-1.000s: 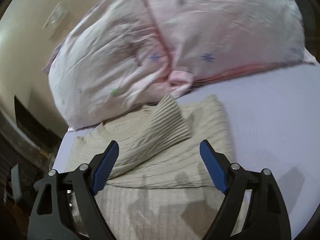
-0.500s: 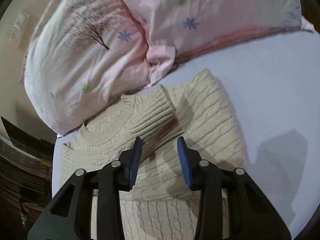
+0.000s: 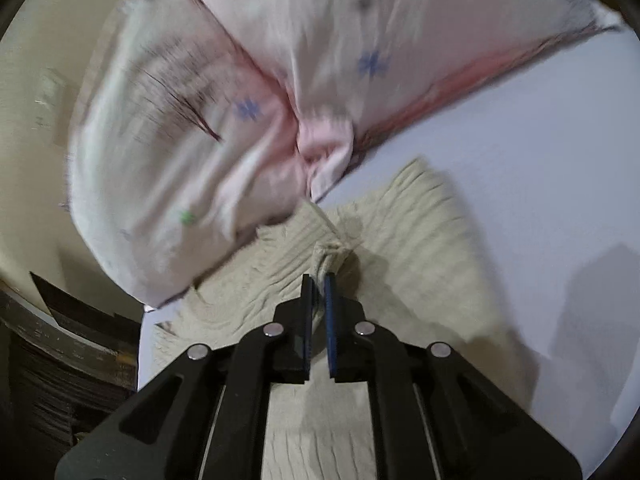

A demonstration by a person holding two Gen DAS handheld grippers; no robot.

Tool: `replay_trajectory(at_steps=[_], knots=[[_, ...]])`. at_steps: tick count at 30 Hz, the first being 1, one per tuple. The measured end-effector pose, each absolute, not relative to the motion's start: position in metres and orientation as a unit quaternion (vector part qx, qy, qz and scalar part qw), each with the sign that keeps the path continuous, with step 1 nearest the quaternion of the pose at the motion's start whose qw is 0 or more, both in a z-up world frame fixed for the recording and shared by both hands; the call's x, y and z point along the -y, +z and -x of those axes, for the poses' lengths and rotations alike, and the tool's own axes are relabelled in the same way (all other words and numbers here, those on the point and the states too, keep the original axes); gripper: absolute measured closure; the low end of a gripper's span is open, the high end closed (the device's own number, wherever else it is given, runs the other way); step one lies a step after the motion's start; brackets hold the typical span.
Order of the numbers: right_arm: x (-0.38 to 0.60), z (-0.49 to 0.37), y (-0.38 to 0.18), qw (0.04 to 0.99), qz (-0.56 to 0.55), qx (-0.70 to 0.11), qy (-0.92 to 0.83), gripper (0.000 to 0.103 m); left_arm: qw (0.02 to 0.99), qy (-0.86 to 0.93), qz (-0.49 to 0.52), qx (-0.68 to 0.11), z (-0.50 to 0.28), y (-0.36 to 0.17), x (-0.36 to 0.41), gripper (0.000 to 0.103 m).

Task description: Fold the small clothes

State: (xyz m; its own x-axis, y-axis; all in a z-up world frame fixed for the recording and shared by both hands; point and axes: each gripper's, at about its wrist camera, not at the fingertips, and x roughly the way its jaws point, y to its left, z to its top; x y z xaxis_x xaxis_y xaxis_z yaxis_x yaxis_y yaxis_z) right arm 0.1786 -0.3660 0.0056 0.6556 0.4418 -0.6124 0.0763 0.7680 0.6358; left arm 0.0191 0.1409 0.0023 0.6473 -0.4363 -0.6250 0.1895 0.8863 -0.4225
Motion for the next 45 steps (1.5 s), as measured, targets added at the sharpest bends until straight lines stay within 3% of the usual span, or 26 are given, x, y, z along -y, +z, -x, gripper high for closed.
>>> replay_trajectory(at_steps=[3,5,6,7,9,11,12,14,15,18,23,24,25,26,27,32,37,40,45], knots=[[0.383,-0.142,0.012,0.859,-0.307,-0.401,0.076,0.097,0.892,-0.186,0.173,-0.375,-0.012,0.001,-0.144,0.030],[0.392,-0.123,0.009,0.857,-0.294,-0.418,0.063,0.088,0.890,-0.194,0.181,-0.372,-0.007,0.000,-0.145,0.031],[0.400,-0.108,0.009,0.857,-0.286,-0.425,0.051,0.076,0.886,-0.203,0.188,-0.372,-0.004,-0.001,-0.146,0.031],[0.406,-0.095,0.009,0.858,-0.281,-0.427,0.044,0.057,0.883,-0.209,0.194,-0.371,0.000,-0.002,-0.146,0.031],[0.417,-0.065,0.006,0.862,-0.262,-0.433,0.029,0.052,0.879,-0.222,0.202,-0.369,0.007,-0.003,-0.148,0.031],[0.424,-0.042,-0.006,0.850,-0.258,-0.458,0.028,0.053,0.875,-0.238,0.210,-0.366,0.016,-0.004,-0.149,0.032],[0.426,-0.034,-0.014,0.842,-0.266,-0.469,0.038,0.062,0.872,-0.246,0.211,-0.366,0.020,-0.005,-0.148,0.036],[0.427,-0.015,-0.020,0.835,-0.280,-0.470,0.061,0.069,0.865,-0.263,0.214,-0.369,0.026,-0.005,-0.145,0.042],[0.426,-0.003,-0.022,0.823,-0.292,-0.479,0.088,0.078,0.863,-0.270,0.216,-0.369,0.030,-0.005,-0.144,0.044],[0.421,0.024,-0.030,0.799,-0.309,-0.493,0.152,0.080,0.850,-0.295,0.229,-0.371,0.045,-0.008,-0.143,0.051],[0.424,0.067,-0.037,0.764,-0.316,-0.514,0.226,0.080,0.833,-0.302,0.274,-0.374,0.063,-0.017,-0.154,0.054],[0.424,0.071,-0.039,0.757,-0.321,-0.517,0.237,0.081,0.829,-0.300,0.281,-0.378,0.065,-0.018,-0.155,0.058],[0.424,0.072,-0.040,0.751,-0.322,-0.522,0.245,0.092,0.827,-0.300,0.281,-0.384,0.065,-0.020,-0.154,0.064],[0.419,0.070,-0.042,0.747,-0.318,-0.527,0.250,0.096,0.824,-0.301,0.278,-0.393,0.065,-0.022,-0.151,0.083],[0.416,0.065,-0.040,0.747,-0.321,-0.523,0.257,0.096,0.820,-0.302,0.272,-0.403,0.063,-0.023,-0.147,0.093],[0.418,0.026,0.011,0.778,-0.351,-0.422,0.306,0.096,0.832,-0.312,0.266,-0.374,0.046,0.006,-0.148,0.095],[0.417,-0.057,0.052,0.806,-0.364,-0.346,0.313,0.096,0.870,-0.276,0.249,-0.323,-0.024,0.057,-0.156,0.096],[0.413,-0.135,0.041,0.804,-0.410,-0.329,0.277,0.096,0.881,-0.229,0.267,-0.316,-0.097,0.066,-0.156,0.096],[0.414,-0.237,-0.015,0.799,-0.440,-0.377,0.162,0.096,0.880,-0.154,0.282,-0.350,-0.213,0.041,-0.145,0.096]])
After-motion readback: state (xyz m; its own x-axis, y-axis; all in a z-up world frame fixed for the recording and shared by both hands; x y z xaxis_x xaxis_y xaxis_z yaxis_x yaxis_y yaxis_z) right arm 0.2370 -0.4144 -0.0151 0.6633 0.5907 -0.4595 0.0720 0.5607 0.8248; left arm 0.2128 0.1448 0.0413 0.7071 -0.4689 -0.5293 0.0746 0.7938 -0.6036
